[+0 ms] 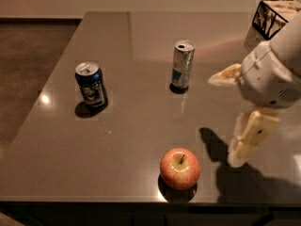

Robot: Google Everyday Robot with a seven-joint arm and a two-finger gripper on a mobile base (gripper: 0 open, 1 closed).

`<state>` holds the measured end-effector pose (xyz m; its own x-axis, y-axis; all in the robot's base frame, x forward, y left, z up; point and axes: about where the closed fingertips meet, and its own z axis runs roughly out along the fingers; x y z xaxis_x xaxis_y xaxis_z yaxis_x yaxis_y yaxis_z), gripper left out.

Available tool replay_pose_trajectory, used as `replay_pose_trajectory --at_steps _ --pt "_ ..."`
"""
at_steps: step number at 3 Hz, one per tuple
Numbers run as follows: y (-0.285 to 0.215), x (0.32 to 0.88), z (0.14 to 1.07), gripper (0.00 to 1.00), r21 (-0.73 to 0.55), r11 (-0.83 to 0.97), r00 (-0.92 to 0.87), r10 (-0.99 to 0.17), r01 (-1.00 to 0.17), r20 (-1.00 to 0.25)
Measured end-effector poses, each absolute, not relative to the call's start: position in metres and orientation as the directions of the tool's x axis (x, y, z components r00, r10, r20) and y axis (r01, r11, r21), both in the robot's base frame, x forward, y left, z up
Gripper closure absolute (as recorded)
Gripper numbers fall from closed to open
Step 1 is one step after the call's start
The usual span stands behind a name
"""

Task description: Move apple near pepsi can

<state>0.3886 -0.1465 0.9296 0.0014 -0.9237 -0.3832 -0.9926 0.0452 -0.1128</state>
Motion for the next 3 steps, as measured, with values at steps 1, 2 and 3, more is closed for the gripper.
replay_pose_trajectory --at_steps 1,2,3 --pt "-0.114 0.369 0.908 0.0 -0.072 -0.052 0.078 -0.893 -0.996 -0.443" --pt "-0.082 0.349 0.887 0.0 -0.064 -0.145 0.158 -0.87 -0.987 -0.468" --pt "-0.062 0.336 0.862 0.0 -0.048 -0.202 0.2 -0.855 -0.978 -0.478"
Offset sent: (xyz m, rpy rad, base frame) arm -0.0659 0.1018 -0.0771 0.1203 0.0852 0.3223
